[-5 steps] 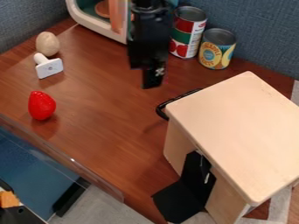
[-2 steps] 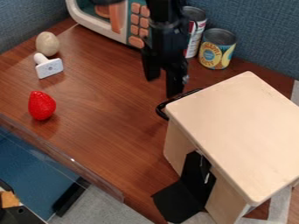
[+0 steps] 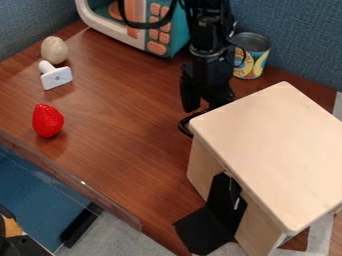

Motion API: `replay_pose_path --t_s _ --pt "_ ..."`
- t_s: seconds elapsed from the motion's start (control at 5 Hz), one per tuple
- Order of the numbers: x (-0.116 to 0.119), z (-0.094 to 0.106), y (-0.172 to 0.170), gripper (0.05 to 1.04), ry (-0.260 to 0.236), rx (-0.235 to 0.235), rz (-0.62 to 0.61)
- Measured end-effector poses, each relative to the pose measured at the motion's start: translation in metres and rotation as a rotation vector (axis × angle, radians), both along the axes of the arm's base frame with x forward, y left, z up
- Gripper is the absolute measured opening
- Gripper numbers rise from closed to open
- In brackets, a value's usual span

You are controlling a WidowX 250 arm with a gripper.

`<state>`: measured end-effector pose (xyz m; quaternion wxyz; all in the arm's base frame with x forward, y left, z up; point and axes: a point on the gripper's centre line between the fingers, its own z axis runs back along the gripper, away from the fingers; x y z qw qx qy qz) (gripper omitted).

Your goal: Open the deck

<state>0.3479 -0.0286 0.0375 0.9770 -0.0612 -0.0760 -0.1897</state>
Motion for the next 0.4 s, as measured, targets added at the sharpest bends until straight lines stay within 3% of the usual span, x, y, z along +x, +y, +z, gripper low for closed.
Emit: replay_pose_path --t_s 0.2,0.4 --pt "-0.0012 -0.0093 -0.0018 0.963 0.014 -0.001 -0.01" --pt "-0.0037 -0.0155 0.0022 0.678 0.015 0.022 -0.013"
